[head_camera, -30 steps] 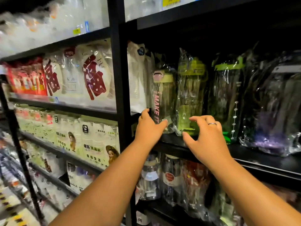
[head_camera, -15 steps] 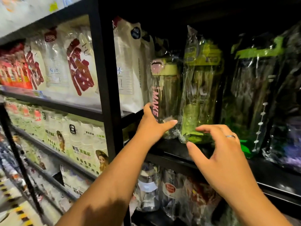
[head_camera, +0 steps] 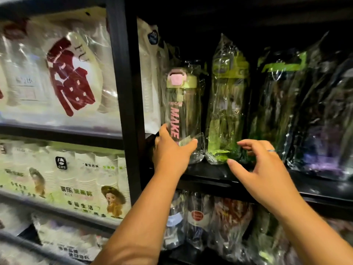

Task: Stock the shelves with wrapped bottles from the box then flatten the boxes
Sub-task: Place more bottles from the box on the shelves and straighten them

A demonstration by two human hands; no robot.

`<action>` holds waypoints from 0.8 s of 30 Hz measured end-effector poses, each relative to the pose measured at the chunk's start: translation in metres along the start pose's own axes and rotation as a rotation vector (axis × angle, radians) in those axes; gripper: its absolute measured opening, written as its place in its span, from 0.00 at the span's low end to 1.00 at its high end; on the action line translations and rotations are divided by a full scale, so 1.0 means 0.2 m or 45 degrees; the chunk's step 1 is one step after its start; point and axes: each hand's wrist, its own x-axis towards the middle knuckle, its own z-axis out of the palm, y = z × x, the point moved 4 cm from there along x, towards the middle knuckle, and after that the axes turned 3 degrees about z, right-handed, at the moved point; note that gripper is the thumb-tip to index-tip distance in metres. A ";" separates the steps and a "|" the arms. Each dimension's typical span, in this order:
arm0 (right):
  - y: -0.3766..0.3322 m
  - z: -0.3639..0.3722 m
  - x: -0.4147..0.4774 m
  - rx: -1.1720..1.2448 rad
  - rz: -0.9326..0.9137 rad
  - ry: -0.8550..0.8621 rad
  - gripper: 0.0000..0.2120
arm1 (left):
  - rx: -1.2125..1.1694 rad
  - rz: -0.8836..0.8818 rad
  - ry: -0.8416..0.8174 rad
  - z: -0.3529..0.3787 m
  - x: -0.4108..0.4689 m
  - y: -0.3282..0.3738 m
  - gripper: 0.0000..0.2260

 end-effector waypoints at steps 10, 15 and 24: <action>0.02 0.01 0.01 -0.037 0.010 0.008 0.22 | 0.137 0.017 0.069 -0.03 -0.03 0.00 0.43; 0.02 0.01 0.01 -0.040 0.001 0.034 0.22 | 0.189 0.045 0.074 -0.05 -0.06 0.00 0.46; 0.04 -0.07 -0.02 0.284 0.025 0.298 0.12 | 0.000 0.448 0.175 -0.02 -0.44 0.18 0.31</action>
